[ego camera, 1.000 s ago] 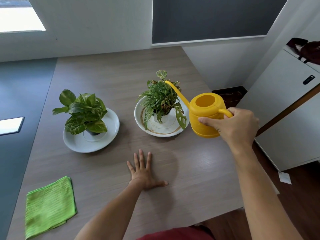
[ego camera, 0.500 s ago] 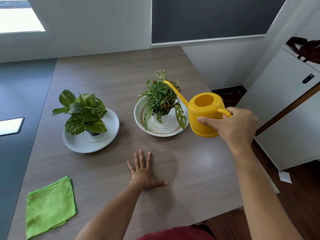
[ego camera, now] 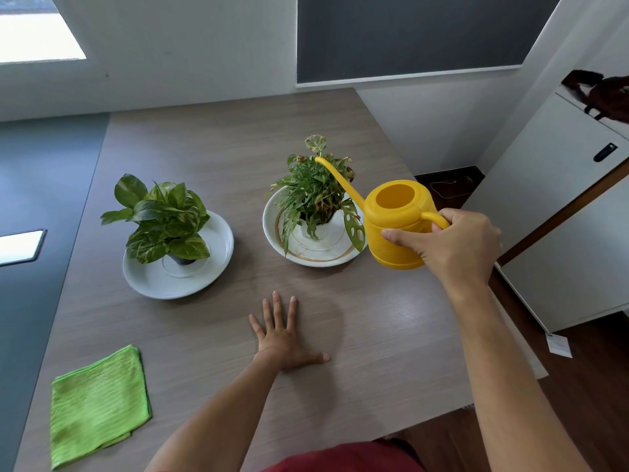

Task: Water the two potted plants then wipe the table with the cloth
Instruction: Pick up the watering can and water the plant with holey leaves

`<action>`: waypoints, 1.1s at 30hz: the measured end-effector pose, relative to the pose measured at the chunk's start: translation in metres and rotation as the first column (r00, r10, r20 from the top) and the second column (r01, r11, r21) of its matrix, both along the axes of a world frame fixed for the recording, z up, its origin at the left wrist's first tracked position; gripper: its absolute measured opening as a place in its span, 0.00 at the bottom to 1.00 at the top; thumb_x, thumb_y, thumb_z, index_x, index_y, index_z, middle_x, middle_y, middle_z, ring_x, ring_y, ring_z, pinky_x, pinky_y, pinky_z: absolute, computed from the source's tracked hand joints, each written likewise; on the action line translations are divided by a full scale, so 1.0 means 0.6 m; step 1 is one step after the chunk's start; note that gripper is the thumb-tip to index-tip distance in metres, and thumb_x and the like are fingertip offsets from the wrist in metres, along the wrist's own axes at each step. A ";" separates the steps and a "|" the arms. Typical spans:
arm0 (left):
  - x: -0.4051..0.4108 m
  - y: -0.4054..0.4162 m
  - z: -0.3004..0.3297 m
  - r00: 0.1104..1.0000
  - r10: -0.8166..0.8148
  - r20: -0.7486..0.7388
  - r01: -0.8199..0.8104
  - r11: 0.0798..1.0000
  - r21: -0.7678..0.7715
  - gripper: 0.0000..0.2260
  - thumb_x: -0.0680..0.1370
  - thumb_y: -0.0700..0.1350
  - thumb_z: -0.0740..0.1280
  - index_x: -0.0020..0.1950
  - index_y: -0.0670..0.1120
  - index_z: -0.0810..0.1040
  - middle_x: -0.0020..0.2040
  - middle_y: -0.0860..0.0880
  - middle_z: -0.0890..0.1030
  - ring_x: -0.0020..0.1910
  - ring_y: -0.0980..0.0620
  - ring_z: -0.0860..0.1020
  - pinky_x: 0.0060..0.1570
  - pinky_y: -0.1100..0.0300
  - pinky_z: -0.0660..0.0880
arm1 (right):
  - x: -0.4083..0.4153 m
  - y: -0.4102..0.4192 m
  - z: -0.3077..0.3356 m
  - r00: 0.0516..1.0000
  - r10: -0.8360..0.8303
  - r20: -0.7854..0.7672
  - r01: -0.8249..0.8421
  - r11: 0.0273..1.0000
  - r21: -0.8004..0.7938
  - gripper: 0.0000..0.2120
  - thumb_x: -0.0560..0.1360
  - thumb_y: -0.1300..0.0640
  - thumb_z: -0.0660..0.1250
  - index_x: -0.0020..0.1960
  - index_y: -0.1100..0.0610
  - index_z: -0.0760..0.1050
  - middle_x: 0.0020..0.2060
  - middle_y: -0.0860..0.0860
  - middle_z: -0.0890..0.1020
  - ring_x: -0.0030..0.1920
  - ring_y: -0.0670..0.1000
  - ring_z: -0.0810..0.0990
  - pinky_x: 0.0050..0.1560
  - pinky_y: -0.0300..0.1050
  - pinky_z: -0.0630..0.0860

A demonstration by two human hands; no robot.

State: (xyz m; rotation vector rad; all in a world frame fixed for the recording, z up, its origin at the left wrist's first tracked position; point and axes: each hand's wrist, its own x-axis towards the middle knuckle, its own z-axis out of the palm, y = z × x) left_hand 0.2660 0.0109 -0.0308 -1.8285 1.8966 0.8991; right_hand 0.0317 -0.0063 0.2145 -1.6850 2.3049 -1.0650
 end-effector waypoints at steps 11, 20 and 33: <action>0.000 0.000 -0.001 1.000 0.001 0.000 -0.001 1.000 0.001 0.69 0.55 0.83 0.63 0.76 0.53 0.23 0.72 0.42 0.17 0.71 0.39 0.18 0.68 0.29 0.27 | 0.005 0.001 -0.002 1.000 0.018 0.005 -0.018 1.000 -0.001 0.28 0.57 0.31 0.76 0.28 0.51 0.66 0.29 0.49 0.78 0.30 0.49 0.75 0.32 0.37 0.66; 0.000 -0.001 -0.005 1.000 0.009 0.000 -0.009 1.000 0.001 0.70 0.55 0.84 0.63 0.76 0.54 0.22 0.71 0.42 0.17 0.70 0.39 0.18 0.68 0.29 0.26 | 0.006 0.002 -0.004 0.999 0.005 0.037 -0.005 1.000 0.000 0.29 0.55 0.31 0.77 0.27 0.51 0.65 0.26 0.46 0.75 0.27 0.45 0.72 0.31 0.38 0.64; 0.000 -0.002 -0.007 1.000 0.007 0.006 -0.007 1.000 -0.002 0.70 0.54 0.84 0.63 0.76 0.53 0.22 0.71 0.42 0.17 0.70 0.39 0.18 0.68 0.28 0.27 | 0.001 0.012 -0.011 1.000 0.002 0.020 -0.002 1.000 -0.006 0.30 0.55 0.28 0.74 0.31 0.56 0.73 0.30 0.50 0.79 0.31 0.50 0.79 0.36 0.44 0.77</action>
